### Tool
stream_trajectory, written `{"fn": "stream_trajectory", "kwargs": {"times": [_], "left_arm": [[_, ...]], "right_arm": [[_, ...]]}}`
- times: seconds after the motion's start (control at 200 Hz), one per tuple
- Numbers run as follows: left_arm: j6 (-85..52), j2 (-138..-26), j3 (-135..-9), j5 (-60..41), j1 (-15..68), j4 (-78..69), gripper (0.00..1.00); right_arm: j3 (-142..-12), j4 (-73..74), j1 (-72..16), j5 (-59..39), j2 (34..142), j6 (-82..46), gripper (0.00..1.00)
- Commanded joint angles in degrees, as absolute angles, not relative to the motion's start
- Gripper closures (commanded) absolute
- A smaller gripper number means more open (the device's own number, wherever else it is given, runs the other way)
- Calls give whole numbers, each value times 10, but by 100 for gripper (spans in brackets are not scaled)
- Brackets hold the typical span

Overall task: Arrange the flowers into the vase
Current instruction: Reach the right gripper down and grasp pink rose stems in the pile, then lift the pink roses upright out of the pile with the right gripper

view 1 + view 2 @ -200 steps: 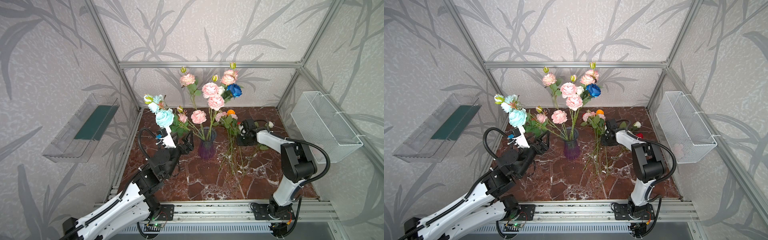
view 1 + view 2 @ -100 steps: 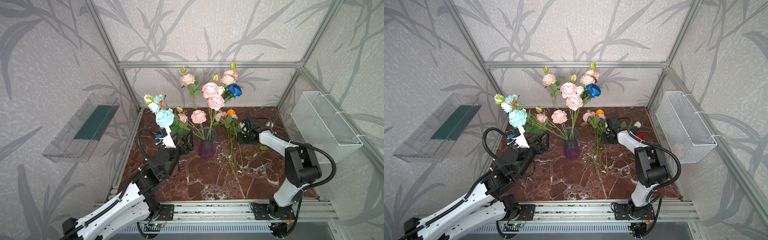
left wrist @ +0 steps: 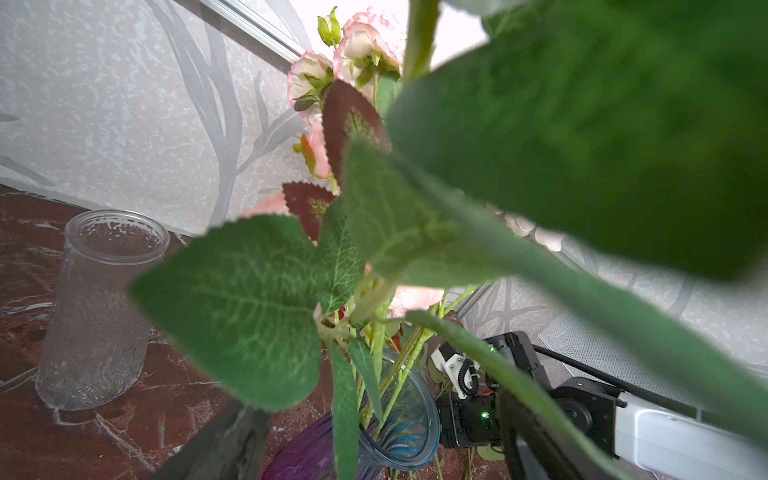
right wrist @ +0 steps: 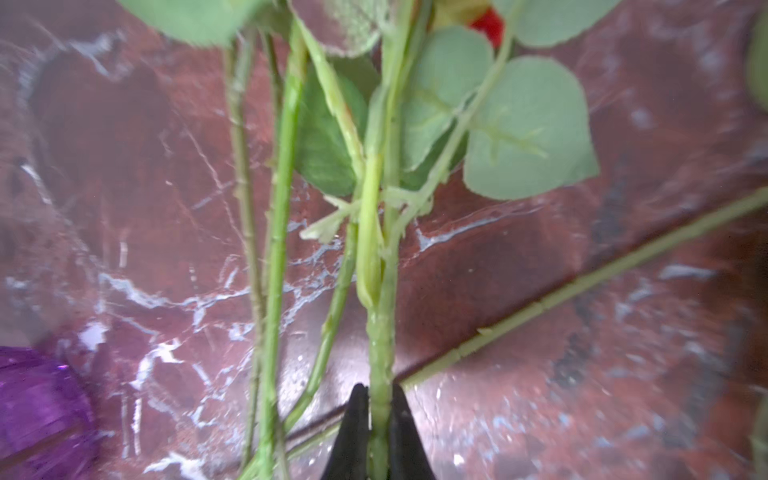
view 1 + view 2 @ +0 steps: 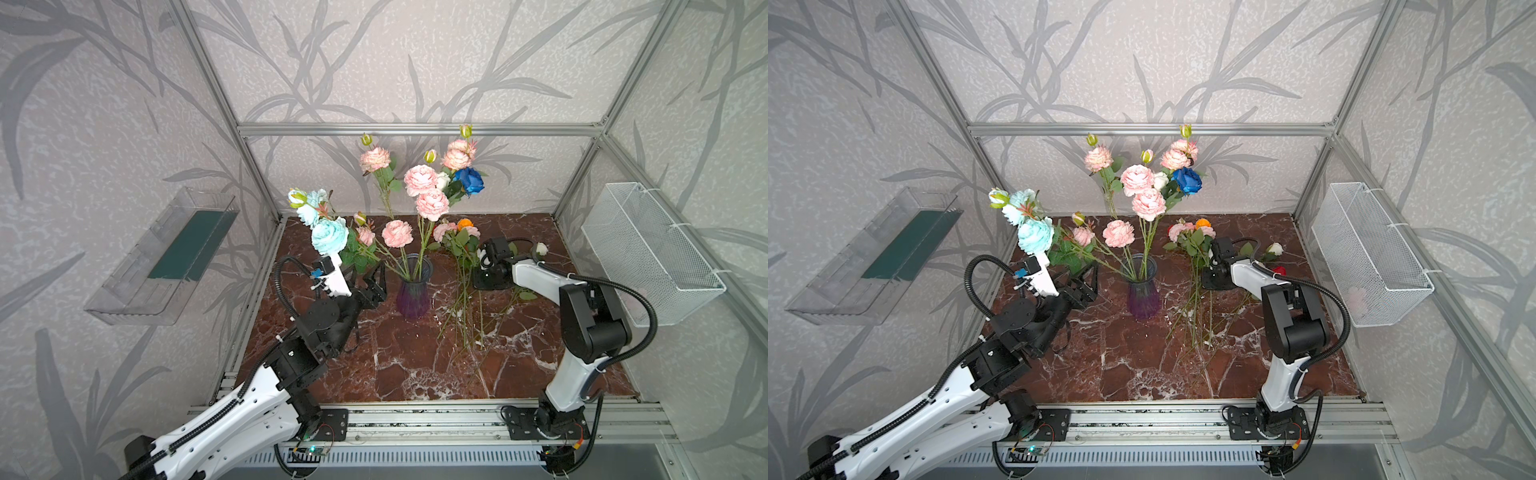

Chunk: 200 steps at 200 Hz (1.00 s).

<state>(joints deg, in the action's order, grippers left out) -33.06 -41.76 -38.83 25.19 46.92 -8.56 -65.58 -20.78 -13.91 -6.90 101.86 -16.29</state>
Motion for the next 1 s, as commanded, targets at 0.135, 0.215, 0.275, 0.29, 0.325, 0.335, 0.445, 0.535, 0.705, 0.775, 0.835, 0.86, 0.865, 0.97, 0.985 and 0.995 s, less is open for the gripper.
{"fn": "stream_trajectory", "kwargs": {"times": [0.135,0.215,0.275,0.29,0.325,0.335,0.445,0.535,0.705,0.775,0.835,0.86,0.865,0.97,0.985,0.995], "left_arm": [[-328,-410,-398,262,470,-91,15],[-326,-407,-398,264,470,-92,15],[-324,-405,-398,265,470,-92,15],[-323,-404,-399,266,470,-93,15],[-321,-402,-399,268,470,-93,15],[-320,-402,-399,267,470,-93,15],[-313,-396,-399,274,470,-95,15],[-308,-391,-399,277,470,-96,15],[-293,-381,-399,289,470,-100,15],[-286,-376,-399,294,470,-102,15],[-281,-372,-399,296,470,-104,15],[-278,-370,-399,297,470,-105,15],[-278,-369,-399,297,470,-105,15],[-267,-365,-399,305,470,-108,15],[-266,-364,-399,306,470,-108,15],[-264,-364,-399,308,470,-109,15]], "right_arm": [[-633,-170,-137,-65,860,-180,97],[-631,-173,-137,-56,826,-187,98],[-624,-174,-138,-48,797,-194,98],[-621,-172,-138,-46,790,-197,98],[-614,-169,-138,-39,768,-202,99],[-612,-168,-137,-36,762,-203,99],[-575,-131,-138,-13,683,-218,99],[-528,-76,-138,3,607,-234,99],[-457,15,-138,26,485,-256,99],[-440,45,-140,24,454,-262,99],[-433,73,-144,16,435,-263,99],[-433,82,-147,14,430,-262,100],[-433,83,-148,13,429,-262,99],[-448,116,-174,1,418,-249,99],[-452,120,-179,0,419,-245,99],[-455,121,-183,-1,419,-243,99]]}}
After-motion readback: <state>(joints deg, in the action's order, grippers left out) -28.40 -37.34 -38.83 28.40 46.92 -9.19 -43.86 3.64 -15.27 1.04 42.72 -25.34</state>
